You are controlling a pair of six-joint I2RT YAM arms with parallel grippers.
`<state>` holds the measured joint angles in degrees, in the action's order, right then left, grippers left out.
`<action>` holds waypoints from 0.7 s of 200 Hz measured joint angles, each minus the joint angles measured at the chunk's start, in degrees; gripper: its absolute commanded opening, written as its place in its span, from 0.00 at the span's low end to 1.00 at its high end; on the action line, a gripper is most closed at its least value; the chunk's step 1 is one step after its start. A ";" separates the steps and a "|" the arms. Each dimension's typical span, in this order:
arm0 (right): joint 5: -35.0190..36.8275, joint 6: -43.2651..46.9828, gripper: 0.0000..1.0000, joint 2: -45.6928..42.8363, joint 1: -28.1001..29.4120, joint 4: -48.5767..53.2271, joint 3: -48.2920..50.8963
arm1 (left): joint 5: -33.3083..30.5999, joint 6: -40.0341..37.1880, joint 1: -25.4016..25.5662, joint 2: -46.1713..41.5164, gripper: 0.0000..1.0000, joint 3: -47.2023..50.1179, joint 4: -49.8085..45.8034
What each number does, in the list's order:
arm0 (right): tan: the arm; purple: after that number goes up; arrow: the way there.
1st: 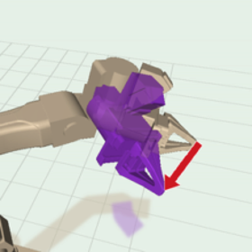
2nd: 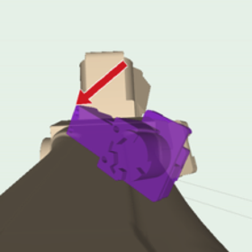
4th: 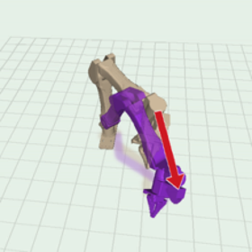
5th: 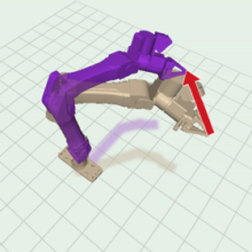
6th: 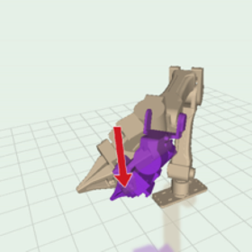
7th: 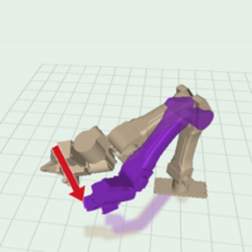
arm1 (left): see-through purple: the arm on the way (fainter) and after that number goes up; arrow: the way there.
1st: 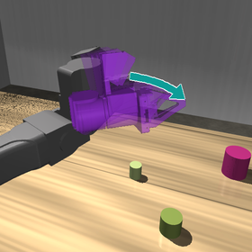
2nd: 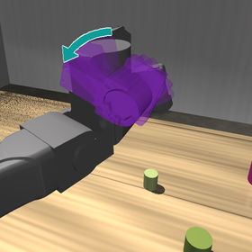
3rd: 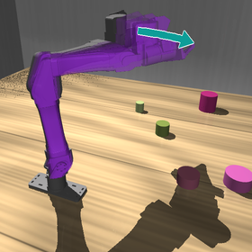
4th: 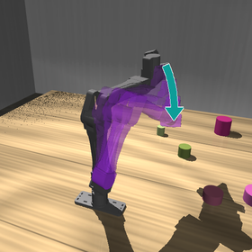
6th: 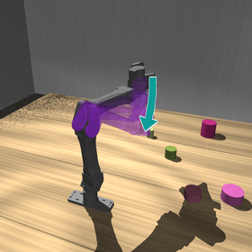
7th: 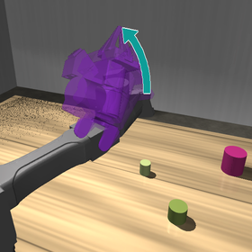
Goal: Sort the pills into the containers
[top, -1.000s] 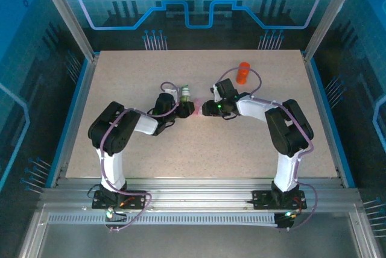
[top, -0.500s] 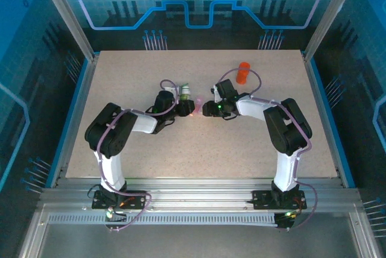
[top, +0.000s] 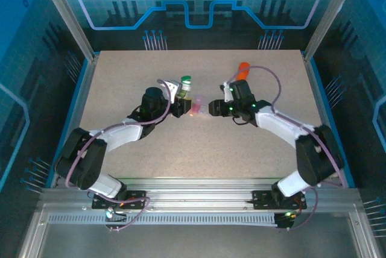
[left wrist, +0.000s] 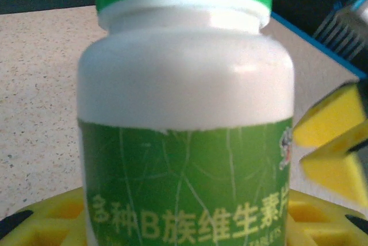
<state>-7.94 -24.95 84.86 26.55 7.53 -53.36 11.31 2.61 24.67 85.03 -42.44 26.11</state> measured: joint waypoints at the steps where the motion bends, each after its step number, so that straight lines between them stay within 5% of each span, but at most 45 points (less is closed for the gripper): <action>1: 0.04 0.04 0.58 -0.28 0.00 -0.17 0.28 | 0.11 -0.24 0.02 -0.09 0.00 0.00 -0.20; 71: 1.81 2.73 0.65 -20.85 -1.25 -14.03 22.56 | -1.81 -27.69 1.77 -0.74 0.00 -13.77 -29.11; 140: 5.25 -1.01 0.67 -30.99 -5.46 -21.55 30.75 | -11.41 -48.39 2.05 13.60 0.00 -23.54 -46.56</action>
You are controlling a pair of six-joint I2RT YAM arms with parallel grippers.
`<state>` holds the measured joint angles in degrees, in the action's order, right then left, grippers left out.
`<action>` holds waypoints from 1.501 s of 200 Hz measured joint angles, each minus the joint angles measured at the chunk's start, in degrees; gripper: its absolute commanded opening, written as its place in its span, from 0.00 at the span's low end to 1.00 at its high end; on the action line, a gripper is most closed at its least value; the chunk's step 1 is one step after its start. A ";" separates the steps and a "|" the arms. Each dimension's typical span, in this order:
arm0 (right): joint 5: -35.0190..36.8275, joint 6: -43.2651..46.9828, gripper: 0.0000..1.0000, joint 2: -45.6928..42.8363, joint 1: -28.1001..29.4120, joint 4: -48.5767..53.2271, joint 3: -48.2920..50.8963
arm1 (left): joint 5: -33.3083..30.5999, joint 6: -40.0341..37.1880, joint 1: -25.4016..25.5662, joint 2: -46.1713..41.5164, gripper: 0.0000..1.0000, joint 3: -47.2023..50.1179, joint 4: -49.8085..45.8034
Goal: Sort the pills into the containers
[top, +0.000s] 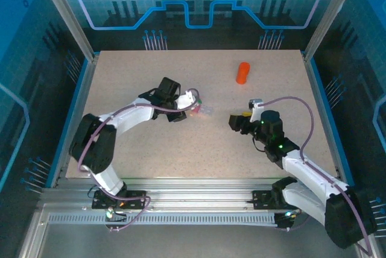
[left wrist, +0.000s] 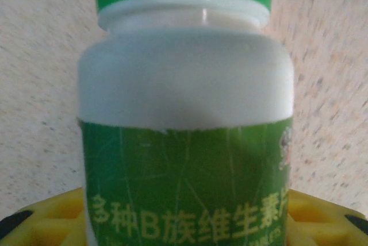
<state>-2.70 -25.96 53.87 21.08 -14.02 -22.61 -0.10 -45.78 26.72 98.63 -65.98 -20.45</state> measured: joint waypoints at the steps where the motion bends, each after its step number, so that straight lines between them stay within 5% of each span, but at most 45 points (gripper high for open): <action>1: 0.07 -0.04 0.67 -0.04 -0.04 -0.07 0.04 | -0.26 -0.24 0.04 0.42 0.00 -0.26 -0.28; 80: 0.55 -5.51 0.68 2.49 -2.80 -2.12 1.29 | -15.19 -8.85 3.28 13.57 0.00 -12.90 -9.09; 201: 0.15 -6.69 0.68 2.45 -2.78 -3.21 1.31 | -36.22 -33.24 9.84 17.81 0.00 -19.02 -7.30; 300: 0.15 -6.67 0.69 2.29 -2.71 -3.21 1.31 | -40.24 -39.87 9.88 17.79 0.00 -19.06 -6.19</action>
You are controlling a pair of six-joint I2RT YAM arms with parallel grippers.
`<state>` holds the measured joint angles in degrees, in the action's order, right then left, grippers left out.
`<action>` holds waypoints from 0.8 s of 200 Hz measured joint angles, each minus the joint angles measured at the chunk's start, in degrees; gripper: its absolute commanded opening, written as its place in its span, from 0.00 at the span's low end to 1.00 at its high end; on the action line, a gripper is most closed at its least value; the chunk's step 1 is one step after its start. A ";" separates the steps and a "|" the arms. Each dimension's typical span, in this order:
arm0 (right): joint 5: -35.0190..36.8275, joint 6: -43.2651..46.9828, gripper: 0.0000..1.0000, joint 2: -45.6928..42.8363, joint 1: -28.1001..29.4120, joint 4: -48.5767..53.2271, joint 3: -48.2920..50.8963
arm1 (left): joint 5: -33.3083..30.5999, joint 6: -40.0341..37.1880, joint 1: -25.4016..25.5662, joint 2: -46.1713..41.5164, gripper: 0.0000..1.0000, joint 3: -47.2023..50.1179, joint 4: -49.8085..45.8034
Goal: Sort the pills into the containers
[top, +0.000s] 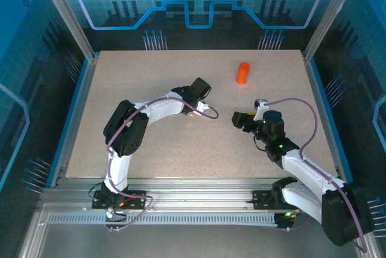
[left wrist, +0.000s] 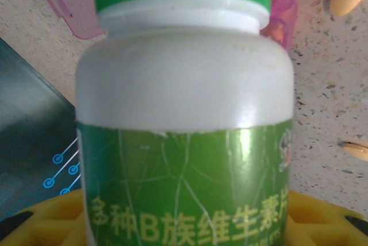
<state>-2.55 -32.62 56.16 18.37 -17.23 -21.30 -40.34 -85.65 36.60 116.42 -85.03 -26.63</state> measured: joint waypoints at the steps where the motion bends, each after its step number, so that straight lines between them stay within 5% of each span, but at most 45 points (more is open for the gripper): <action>1: 0.00 -0.02 0.69 0.00 0.00 -0.02 0.00 | 0.02 0.00 0.00 0.00 0.00 0.00 0.00; 160: -2.01 -0.68 0.69 2.29 -0.09 -1.38 0.59 | 0.96 6.47 -2.54 -3.34 0.00 2.03 -1.99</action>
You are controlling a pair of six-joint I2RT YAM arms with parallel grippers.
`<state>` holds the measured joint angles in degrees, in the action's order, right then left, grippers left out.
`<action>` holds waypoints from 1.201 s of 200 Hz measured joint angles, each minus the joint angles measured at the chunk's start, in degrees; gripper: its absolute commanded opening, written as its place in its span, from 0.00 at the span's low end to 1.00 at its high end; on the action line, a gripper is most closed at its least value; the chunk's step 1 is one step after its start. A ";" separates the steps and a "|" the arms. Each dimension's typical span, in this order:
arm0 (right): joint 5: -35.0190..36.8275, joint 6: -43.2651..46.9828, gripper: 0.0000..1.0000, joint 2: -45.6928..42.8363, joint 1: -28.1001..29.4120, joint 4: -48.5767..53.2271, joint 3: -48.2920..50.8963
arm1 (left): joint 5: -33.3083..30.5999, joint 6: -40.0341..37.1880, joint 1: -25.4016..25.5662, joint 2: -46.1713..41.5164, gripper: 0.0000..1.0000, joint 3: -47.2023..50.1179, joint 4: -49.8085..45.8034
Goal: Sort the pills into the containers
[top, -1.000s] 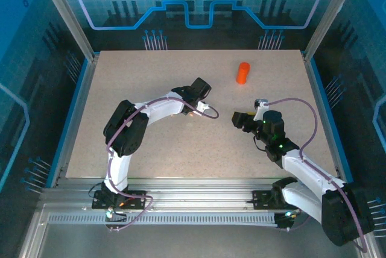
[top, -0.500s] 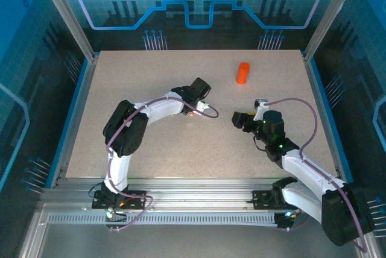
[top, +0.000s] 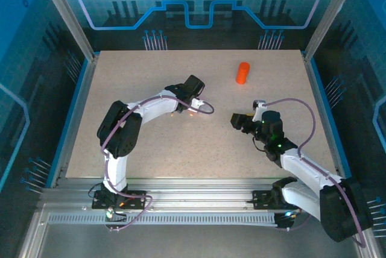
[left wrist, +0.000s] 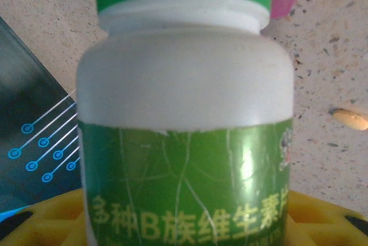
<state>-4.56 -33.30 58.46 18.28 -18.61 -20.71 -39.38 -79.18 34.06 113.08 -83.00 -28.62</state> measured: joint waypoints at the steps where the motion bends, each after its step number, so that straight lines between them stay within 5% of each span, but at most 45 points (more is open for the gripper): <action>1: -0.02 0.00 0.69 0.04 0.00 0.00 0.00 | 0.09 0.15 0.00 -0.02 0.00 0.00 -0.04; 88: -1.11 -0.46 0.69 1.88 -0.17 -1.25 0.04 | 9.46 7.04 1.09 -4.39 0.00 0.00 -4.13; 240: -3.28 -1.84 0.69 1.90 -0.87 -2.08 0.04 | 1.14 -11.39 2.75 4.09 0.00 -2.08 3.74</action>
<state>-7.84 -35.14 60.36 17.41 -20.69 -20.67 -38.24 -90.56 36.82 117.16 -85.08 -24.88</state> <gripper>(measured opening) 0.688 0.511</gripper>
